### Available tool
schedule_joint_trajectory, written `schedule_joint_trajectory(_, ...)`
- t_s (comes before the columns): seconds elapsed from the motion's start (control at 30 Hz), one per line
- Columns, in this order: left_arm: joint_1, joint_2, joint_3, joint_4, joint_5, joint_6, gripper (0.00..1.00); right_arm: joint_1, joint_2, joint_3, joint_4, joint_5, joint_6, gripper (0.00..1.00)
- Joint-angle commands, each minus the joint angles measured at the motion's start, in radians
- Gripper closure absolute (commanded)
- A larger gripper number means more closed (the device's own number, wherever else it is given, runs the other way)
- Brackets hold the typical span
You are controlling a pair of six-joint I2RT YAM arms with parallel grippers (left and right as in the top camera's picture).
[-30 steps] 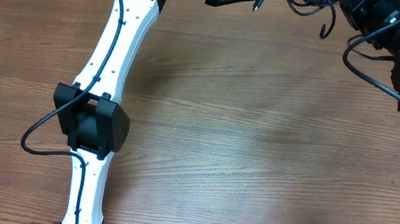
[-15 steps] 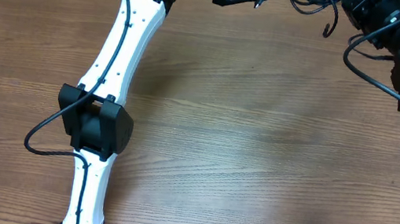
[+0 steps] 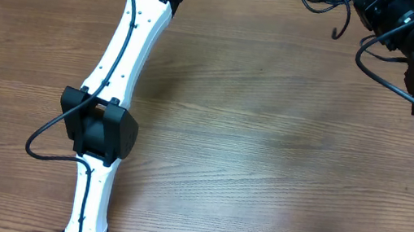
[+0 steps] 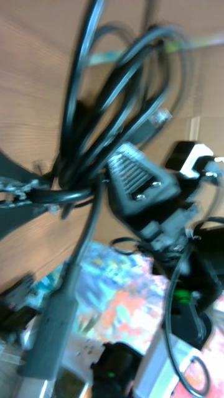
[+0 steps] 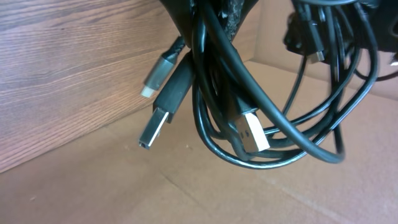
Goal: Untangle cables
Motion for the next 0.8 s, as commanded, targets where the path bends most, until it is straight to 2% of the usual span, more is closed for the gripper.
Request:
schedule_joint_trajectory(0.0,0.069,0.003,0.018,0.210,0.018,-0.367,0.96,0.000,-0.027,0.033,-0.007,0.028,-0.009,0.96)
schedule_joint_trajectory(0.17,0.154,0.003,0.018,0.618,0.018,-0.777,0.96,-0.013,-0.027,0.033,-0.039,0.080,-0.050,0.96)
schedule_joint_trajectory(0.37,0.241,0.003,0.018,0.896,0.018,-1.077,0.96,-0.019,-0.027,0.033,-0.077,0.153,-0.084,0.96)
schedule_joint_trajectory(0.47,0.252,0.003,0.018,0.948,0.018,-1.128,0.96,-0.019,-0.027,0.033,-0.093,0.172,-0.081,0.96)
schedule_joint_trajectory(0.57,0.238,0.003,0.018,0.953,0.018,-1.123,0.96,-0.013,-0.027,0.033,-0.071,0.113,-0.072,0.96)
schedule_joint_trajectory(0.73,0.146,0.007,0.016,0.941,0.018,-1.021,0.96,0.010,-0.027,0.033,-0.007,0.047,-0.019,0.96)
schedule_joint_trajectory(0.77,0.131,0.011,0.015,0.925,0.018,-0.991,0.93,0.010,-0.027,0.033,0.002,0.028,-0.018,0.96)
